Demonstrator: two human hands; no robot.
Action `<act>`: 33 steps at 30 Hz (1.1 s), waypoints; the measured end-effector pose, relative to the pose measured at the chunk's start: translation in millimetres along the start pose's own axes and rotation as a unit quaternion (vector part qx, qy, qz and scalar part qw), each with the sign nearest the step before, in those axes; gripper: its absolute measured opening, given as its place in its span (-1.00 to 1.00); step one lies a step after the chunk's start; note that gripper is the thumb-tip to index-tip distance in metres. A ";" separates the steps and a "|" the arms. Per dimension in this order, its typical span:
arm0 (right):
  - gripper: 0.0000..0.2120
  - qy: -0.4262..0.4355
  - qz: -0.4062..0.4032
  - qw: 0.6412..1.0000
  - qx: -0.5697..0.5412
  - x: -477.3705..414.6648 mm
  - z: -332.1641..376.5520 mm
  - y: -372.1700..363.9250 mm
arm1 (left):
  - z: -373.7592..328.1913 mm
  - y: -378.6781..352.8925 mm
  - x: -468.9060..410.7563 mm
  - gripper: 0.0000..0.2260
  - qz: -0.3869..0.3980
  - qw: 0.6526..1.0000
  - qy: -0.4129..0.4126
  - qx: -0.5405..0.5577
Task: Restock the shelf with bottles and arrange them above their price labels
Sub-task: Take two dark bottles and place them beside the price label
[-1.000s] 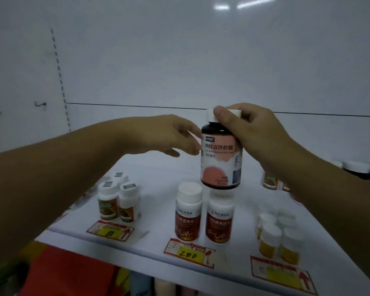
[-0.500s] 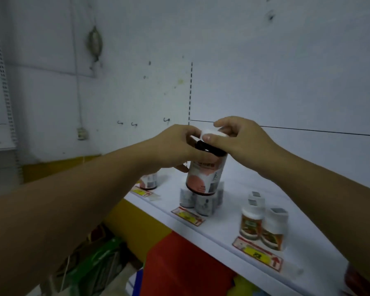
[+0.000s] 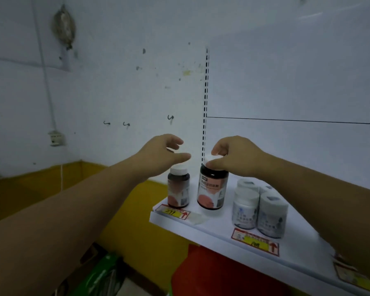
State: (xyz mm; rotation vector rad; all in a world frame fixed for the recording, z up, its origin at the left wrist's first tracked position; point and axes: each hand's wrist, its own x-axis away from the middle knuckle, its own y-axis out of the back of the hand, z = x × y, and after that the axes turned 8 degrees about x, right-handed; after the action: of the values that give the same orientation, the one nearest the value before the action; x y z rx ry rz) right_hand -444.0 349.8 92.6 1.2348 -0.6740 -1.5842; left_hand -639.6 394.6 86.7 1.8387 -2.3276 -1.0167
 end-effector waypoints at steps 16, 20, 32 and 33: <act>-0.67 -0.004 0.102 0.995 0.009 -71.3 -14.6 -68.0 | 74.6 -5.0 -89.4 -0.65 0.150 0.975 -0.001 -0.165; -0.68 -0.024 0.104 0.994 0.031 -65.2 -9.8 -70.8 | 87.4 1.8 -99.3 -0.65 0.175 0.975 -0.019 -0.133; -0.48 -0.149 0.062 0.982 0.097 -45.7 22.2 -82.7 | 84.9 21.6 -106.9 -0.42 0.253 0.928 -0.150 -0.228; -0.43 -0.158 0.056 0.979 0.113 -43.5 23.6 -80.1 | 83.4 23.3 -108.0 -0.43 0.261 0.924 -0.154 -0.233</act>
State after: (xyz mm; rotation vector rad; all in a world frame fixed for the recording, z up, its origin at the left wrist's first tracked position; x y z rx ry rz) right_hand -494.3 416.0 48.6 1.0910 -1.1337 -1.6598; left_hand -658.1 531.1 72.8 0.8742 -2.2452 -1.6531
